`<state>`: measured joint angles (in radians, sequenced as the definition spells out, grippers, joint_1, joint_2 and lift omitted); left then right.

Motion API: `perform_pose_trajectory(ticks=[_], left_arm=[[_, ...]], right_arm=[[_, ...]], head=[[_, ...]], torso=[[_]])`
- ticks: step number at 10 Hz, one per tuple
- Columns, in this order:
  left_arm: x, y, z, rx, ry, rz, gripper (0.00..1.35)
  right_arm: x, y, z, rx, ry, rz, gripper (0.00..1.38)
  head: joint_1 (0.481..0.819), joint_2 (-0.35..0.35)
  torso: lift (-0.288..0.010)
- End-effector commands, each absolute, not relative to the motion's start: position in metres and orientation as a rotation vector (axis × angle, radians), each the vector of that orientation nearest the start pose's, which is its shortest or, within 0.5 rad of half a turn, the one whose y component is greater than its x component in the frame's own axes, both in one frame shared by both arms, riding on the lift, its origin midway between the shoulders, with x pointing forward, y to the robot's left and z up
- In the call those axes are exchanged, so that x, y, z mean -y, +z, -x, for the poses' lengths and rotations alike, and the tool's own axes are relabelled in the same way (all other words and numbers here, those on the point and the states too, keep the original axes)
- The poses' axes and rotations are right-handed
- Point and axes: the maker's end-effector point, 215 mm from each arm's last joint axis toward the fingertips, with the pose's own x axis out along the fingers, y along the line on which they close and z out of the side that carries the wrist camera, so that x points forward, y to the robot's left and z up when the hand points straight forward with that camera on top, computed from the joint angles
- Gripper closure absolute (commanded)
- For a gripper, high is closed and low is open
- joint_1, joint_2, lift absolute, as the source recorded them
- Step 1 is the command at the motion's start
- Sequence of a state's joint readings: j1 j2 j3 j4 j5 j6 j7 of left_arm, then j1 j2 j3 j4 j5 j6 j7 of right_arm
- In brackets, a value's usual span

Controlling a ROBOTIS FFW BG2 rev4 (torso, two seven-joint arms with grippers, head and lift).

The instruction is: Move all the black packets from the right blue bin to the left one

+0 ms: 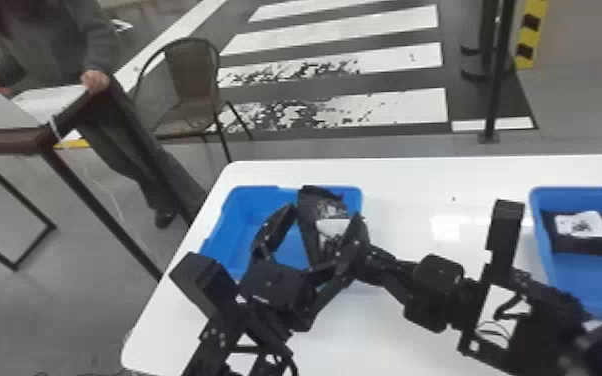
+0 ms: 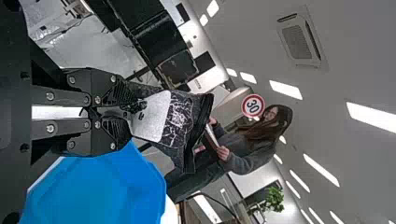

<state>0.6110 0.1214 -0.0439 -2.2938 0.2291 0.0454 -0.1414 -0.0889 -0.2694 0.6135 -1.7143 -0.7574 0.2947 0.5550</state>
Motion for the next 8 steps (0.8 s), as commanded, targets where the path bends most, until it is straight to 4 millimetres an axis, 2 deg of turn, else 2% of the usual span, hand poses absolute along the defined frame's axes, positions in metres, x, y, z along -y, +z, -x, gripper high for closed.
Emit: perform_pose_trajectory(ticks=[1,2,4,5,6,8], left_arm=[[-0.162,-0.265,-0.414,0.03,-0.301,0.207,0.15],[-0.156,-0.27,-0.415,0.004,-0.321,0.237,0.21],[-0.156,-0.282,-0.415,-0.035,-0.307,0.252,0.87],[-0.159,-0.283,-0.414,-0.036,-0.288,0.243,0.91],[-0.16,-0.277,-0.412,-0.013,-0.26,0.221,1.17],[-0.163,-0.273,-0.408,0.001,-0.229,0.231,1.22]], right_arm=[[-0.123,-0.32,-0.399,-0.277,1.245,-0.509,1.07],[-0.123,-0.321,-0.399,-0.279,1.244,-0.513,1.07],[-0.123,-0.32,-0.399,-0.279,1.245,-0.519,1.07],[-0.122,-0.322,-0.399,-0.284,1.242,-0.524,1.07],[-0.122,-0.321,-0.399,-0.282,1.242,-0.53,1.07],[-0.121,-0.319,-0.401,-0.274,1.239,-0.535,1.07]], head=[[0.695,0.35],[0.695,0.35],[0.695,0.35],[0.695,0.35],[0.695,0.35],[0.695,0.35]], torso=[[-0.14],[-0.14],[-0.14],[-0.14],[-0.14],[-0.14]])
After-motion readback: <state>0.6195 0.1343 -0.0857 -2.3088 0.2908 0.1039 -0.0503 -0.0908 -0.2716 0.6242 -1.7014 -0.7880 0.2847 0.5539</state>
